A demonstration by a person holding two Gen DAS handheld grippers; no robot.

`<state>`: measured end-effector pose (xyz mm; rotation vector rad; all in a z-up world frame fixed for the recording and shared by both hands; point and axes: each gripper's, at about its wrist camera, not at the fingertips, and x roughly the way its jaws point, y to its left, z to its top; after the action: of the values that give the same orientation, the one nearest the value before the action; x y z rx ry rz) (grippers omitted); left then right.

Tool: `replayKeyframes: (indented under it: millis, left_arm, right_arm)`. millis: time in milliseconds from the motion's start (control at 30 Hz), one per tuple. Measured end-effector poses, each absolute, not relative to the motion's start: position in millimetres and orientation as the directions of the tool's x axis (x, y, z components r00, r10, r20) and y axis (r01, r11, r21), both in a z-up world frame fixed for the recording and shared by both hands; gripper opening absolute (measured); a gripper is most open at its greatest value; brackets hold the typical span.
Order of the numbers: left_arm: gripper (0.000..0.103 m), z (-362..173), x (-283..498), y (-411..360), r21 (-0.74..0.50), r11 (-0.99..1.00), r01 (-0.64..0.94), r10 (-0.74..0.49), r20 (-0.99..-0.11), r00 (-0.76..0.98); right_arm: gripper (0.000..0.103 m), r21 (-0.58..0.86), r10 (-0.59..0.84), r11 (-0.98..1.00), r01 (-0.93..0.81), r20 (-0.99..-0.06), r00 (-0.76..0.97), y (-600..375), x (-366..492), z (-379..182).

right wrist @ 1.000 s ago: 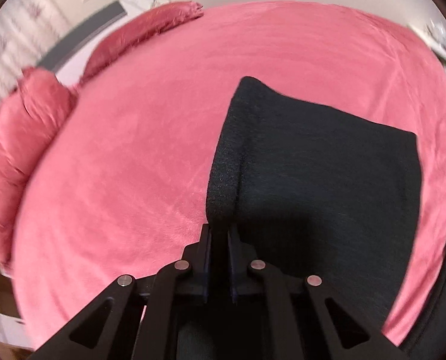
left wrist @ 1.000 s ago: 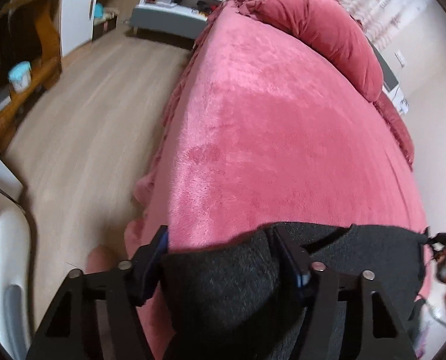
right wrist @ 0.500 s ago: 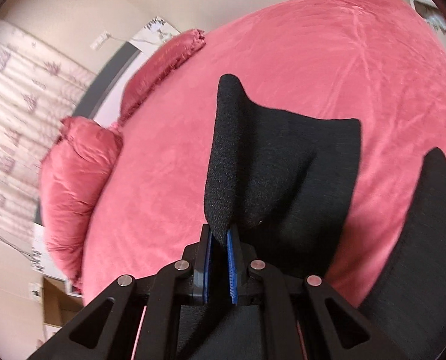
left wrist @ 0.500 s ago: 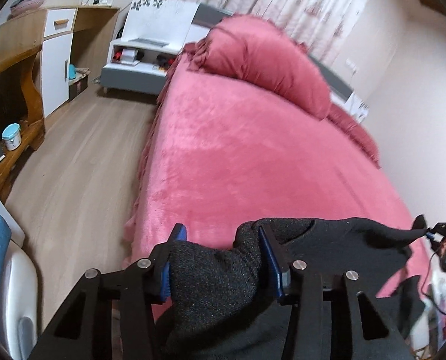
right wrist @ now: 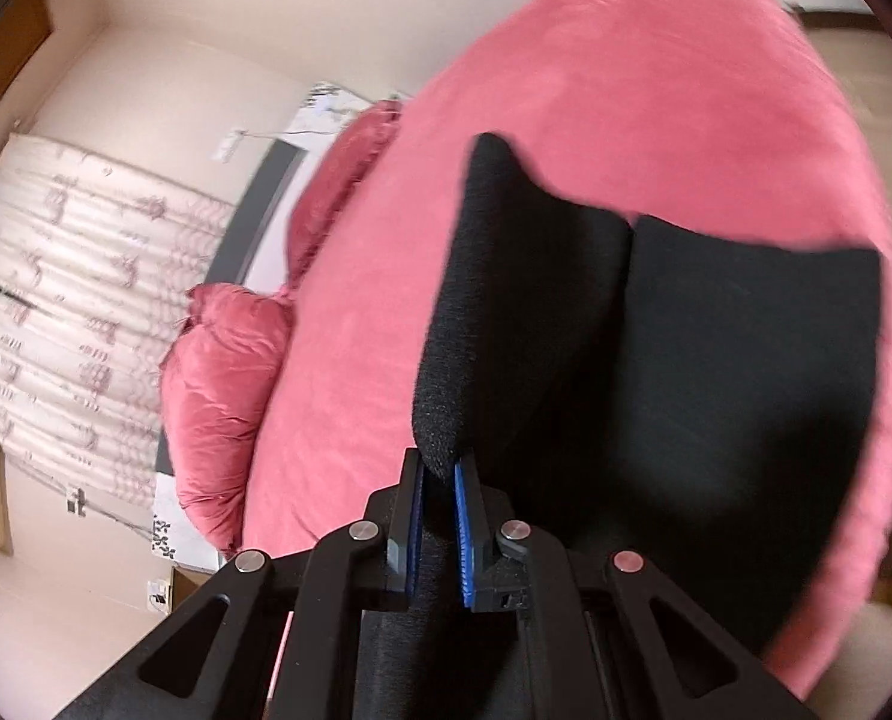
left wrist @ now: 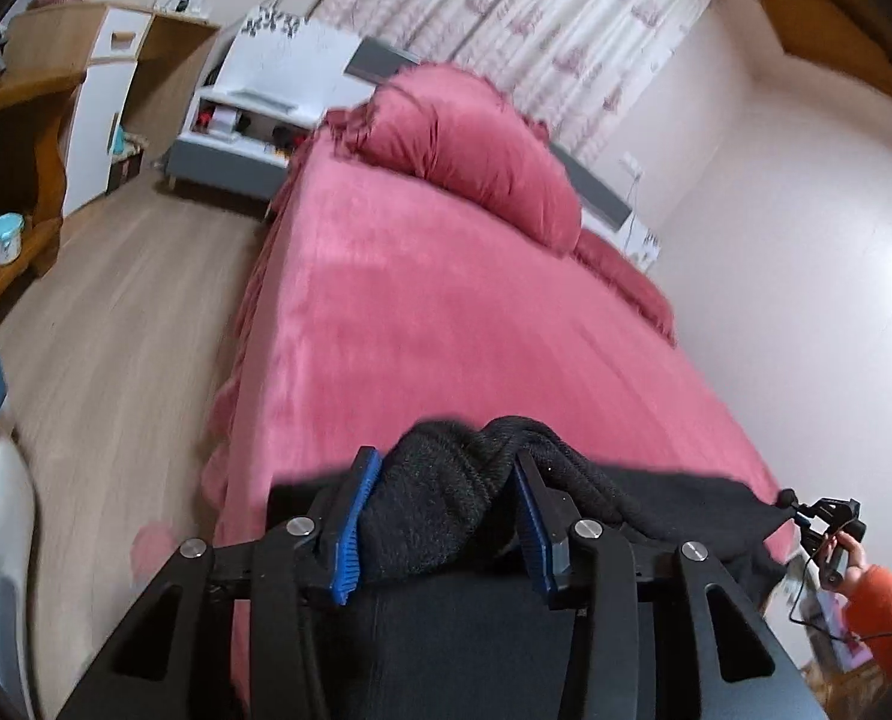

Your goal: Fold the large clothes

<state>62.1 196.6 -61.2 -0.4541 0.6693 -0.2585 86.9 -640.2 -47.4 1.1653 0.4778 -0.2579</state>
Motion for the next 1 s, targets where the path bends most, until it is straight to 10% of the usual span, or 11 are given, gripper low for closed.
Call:
replayKeyframes:
  millis: [333, 567, 1000]
  left_arm:
    - [0.049, -88.3, 38.4, 186.4, -0.457, 0.889, 0.003, -0.312, -0.602, 0.735]
    - [0.064, -100.4, 32.6, 195.7, -0.542, 0.835, -0.097, -0.321, -0.622, 0.714]
    - [0.067, -102.5, 40.5, 221.6, -0.769, 0.574, -0.282, -0.418, -0.572, 0.706]
  right_arm:
    - [0.014, 0.879, 0.058, 0.124, 0.459, -0.469, 0.881, -647.2, 48.5, -141.8]
    - [0.051, 0.908, 0.024, 0.078, 0.411, -0.414, 0.91, -665.8, 46.6, -135.3]
    - [0.039, 0.84, 0.007, -0.034, 0.542, -0.542, 0.84, -712.2, 76.6, -140.3]
